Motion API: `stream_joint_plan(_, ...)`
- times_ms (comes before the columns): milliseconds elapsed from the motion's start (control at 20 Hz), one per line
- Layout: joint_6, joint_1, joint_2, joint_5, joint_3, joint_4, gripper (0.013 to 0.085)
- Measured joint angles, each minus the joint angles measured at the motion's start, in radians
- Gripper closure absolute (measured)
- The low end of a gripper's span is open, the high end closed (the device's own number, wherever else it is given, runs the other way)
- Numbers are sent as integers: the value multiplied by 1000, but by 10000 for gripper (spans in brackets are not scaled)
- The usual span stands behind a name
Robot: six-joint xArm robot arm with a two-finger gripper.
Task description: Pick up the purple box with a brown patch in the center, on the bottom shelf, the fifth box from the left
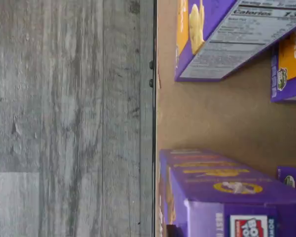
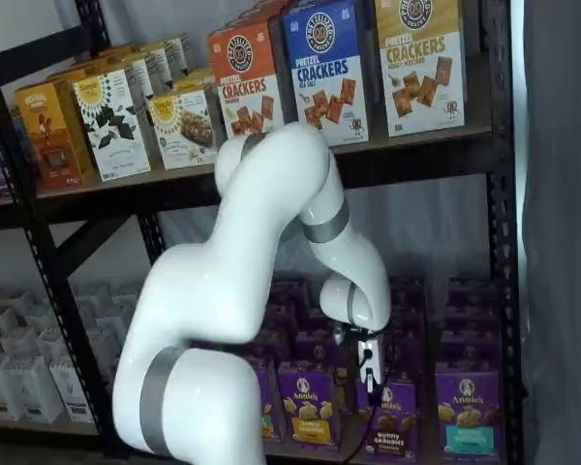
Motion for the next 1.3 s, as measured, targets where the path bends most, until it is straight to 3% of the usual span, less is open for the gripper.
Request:
stream_joint_plan(100, -4, 0, -5, -3, 7, 4, 650)
stream_joint_plan(150, -3, -1, -10, -2, 12, 2, 690)
stream_joint_plan(650, 16, 6, -60, -33, 88, -14, 690)
stream_joint_plan(900, 67, 24, -132, -46, 184, -50, 690)
stream_joint_plan(1100, 60, 38, -206, -40, 269, -27, 690)
stream_joint_plan(1250, 88, 46, -269, -36, 345, -49, 690)
stream_joint_plan(1300, 70, 50, -291, -38, 372, -26, 690)
